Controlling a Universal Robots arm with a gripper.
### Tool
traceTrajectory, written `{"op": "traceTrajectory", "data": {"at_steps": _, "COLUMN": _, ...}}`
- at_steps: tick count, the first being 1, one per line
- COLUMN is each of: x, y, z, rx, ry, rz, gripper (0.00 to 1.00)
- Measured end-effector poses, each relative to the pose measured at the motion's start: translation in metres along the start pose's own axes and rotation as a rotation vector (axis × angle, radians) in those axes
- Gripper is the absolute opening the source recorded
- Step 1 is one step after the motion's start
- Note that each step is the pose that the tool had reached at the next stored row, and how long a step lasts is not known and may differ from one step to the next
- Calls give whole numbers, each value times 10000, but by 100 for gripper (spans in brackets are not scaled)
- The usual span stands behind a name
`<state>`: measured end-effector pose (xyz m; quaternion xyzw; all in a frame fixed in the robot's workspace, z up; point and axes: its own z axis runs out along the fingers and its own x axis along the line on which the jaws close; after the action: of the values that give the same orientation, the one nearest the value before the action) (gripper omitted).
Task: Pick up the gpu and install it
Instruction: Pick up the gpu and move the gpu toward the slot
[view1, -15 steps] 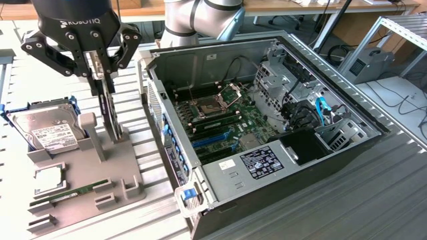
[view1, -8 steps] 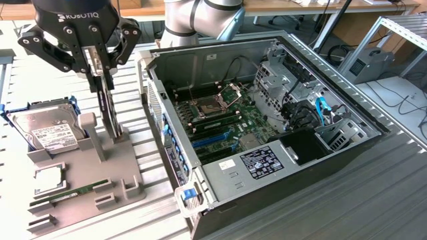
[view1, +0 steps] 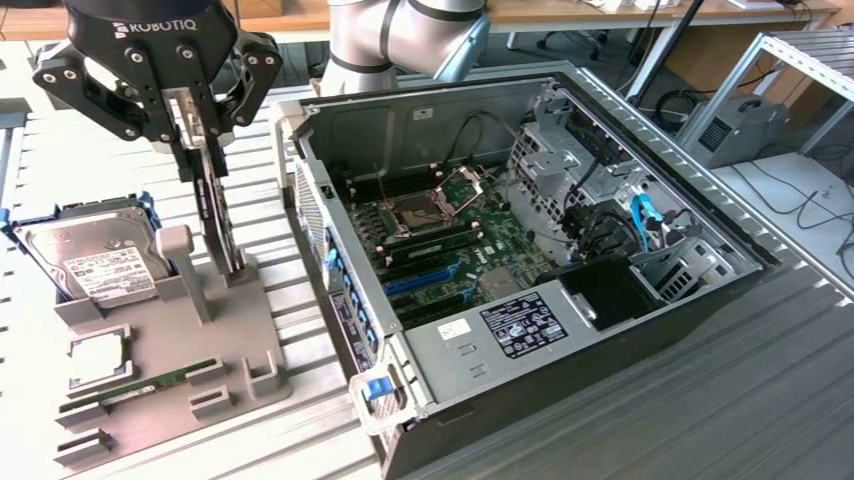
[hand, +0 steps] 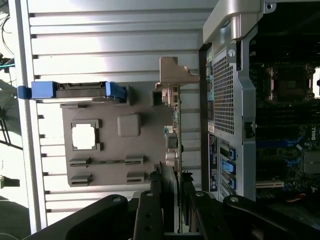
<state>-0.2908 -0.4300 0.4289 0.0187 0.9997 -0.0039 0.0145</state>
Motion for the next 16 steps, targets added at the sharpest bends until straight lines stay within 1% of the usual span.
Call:
{"op": "traceTrajectory", "data": {"at_steps": 7, "x": -20, "y": 1, "z": 1, "rx": 0, "ry": 0, "rz": 0, "gripper": 27}}
{"op": "traceTrajectory", "data": {"at_steps": 16, "x": -109, "y": 4, "z": 4, "rx": 0, "ry": 0, "rz": 0, "gripper": 27}}
